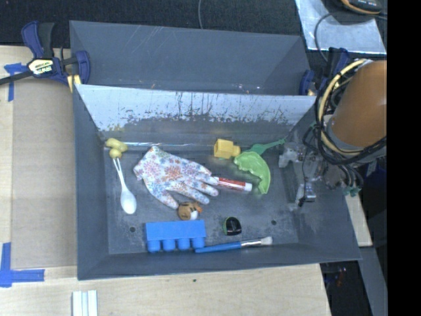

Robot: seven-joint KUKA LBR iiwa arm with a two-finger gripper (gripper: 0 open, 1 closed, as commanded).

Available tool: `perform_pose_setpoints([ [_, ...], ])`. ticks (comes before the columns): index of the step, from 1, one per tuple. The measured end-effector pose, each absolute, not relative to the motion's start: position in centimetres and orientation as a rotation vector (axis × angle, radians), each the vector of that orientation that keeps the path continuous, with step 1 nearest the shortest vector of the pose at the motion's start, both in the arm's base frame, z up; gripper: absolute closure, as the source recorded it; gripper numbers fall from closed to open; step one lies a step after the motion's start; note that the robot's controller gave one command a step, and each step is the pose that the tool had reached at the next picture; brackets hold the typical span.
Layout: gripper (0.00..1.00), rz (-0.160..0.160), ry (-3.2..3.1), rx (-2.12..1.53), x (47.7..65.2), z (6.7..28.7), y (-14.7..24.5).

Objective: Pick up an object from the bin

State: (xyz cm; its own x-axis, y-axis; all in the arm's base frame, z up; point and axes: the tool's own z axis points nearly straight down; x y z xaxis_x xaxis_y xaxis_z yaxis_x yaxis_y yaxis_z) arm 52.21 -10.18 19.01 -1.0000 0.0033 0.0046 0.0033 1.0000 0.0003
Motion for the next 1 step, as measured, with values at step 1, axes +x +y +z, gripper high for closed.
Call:
perform_pose_setpoints([
  [1,0.00,0.001,-3.146,0.000,52.41,19.44,-10.13],
])
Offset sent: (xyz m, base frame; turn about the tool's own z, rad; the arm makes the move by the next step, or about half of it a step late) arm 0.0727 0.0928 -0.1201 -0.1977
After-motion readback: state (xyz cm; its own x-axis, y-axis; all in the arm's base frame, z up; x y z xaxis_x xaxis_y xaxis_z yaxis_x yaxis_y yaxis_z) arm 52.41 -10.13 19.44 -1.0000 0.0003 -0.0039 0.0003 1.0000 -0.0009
